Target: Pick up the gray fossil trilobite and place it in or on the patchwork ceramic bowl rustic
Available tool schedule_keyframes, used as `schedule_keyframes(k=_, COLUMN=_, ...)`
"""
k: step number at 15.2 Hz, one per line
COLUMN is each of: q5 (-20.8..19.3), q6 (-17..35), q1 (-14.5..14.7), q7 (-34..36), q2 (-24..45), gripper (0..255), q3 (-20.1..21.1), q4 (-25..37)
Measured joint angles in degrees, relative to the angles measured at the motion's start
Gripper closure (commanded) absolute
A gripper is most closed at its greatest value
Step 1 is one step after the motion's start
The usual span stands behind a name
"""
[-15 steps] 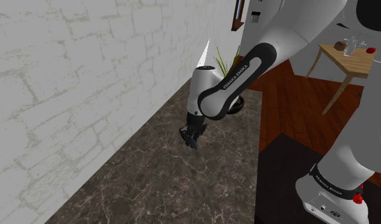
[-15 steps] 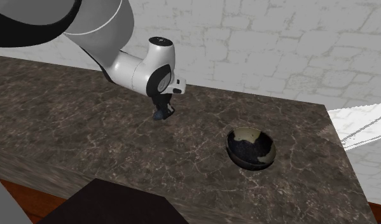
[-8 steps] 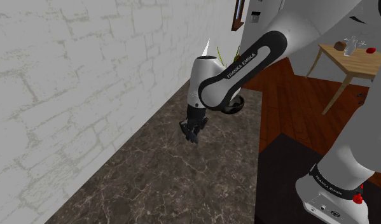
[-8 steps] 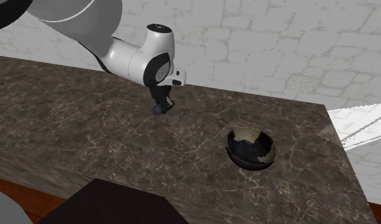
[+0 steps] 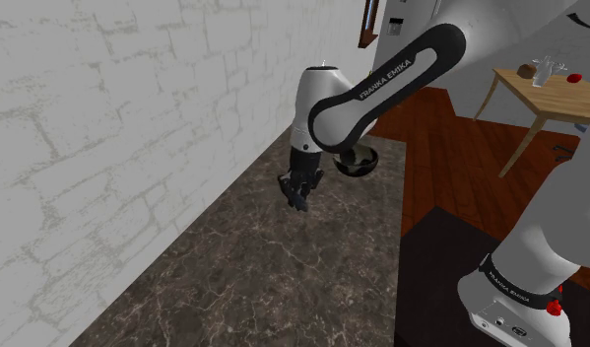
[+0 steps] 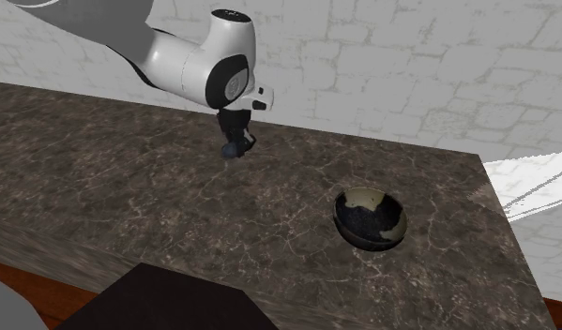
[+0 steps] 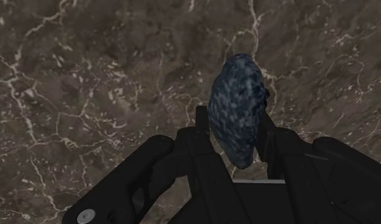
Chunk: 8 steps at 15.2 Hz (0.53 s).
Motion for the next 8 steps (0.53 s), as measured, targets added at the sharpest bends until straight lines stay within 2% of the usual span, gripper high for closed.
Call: schedule_keyframes(k=8, q5=0.8, q6=-6.3, q1=-0.3, q7=0.0, q2=-4.4, gripper=255, q3=0.0, q4=2.0)
